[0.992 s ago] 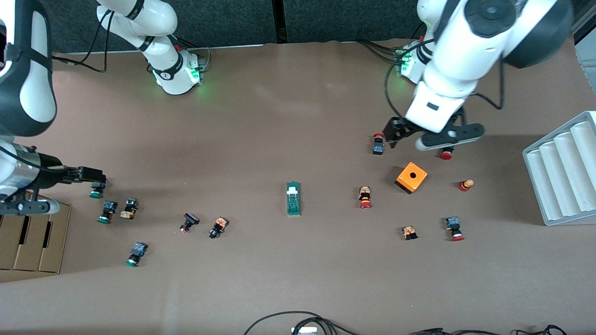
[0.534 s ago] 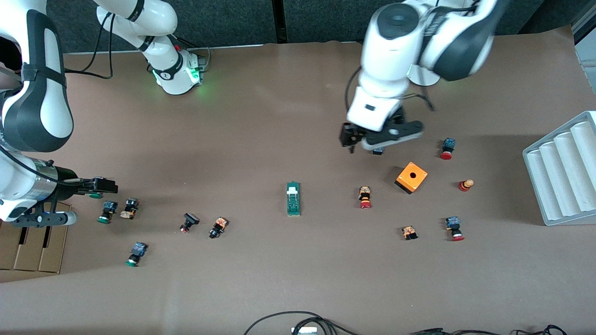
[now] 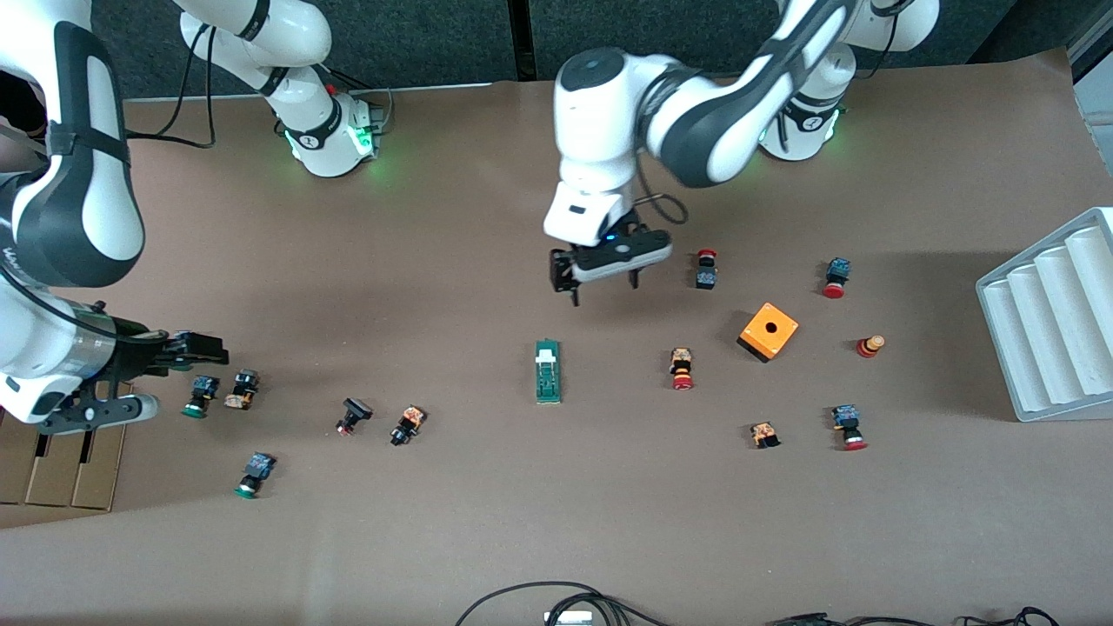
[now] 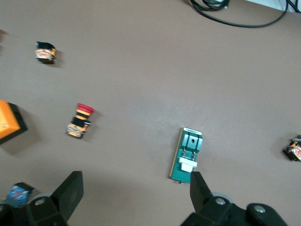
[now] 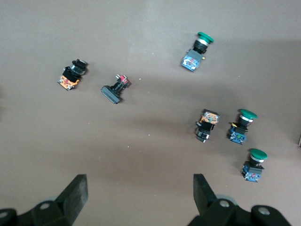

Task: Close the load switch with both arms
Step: 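Move the left gripper over the green switch and lower it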

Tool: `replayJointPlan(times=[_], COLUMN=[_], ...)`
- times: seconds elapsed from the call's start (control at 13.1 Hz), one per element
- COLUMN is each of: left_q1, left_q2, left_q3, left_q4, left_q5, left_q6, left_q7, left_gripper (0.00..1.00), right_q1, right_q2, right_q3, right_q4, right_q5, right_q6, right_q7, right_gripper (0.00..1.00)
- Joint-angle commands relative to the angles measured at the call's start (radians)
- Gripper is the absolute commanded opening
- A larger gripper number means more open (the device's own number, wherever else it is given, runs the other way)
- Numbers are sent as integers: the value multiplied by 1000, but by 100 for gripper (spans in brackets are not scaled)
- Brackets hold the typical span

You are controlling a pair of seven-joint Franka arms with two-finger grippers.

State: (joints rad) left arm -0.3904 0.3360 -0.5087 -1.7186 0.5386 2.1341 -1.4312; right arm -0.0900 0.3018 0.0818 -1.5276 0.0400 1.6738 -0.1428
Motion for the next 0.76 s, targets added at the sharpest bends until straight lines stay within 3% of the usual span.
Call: replayJointPlan(times=[0.0, 0.46, 0.69], left_q1=[-47, -120, -157], left_q2=[72, 265, 337], left_q3=[6, 7, 9], left_q4=[11, 7, 8], left_q5=[134, 605, 768], left_q6=[36, 139, 139], left_q7=[-89, -417, -569], left_gripper=[100, 100, 100], right_q1=[6, 15, 15], right_q2=[10, 3, 6], right_q3=[0, -4, -4], right_q4=[6, 6, 6], right_q5=[15, 12, 11], right_q6=[3, 6, 9], right_q7=[-17, -20, -73], right_gripper=[100, 100, 100])
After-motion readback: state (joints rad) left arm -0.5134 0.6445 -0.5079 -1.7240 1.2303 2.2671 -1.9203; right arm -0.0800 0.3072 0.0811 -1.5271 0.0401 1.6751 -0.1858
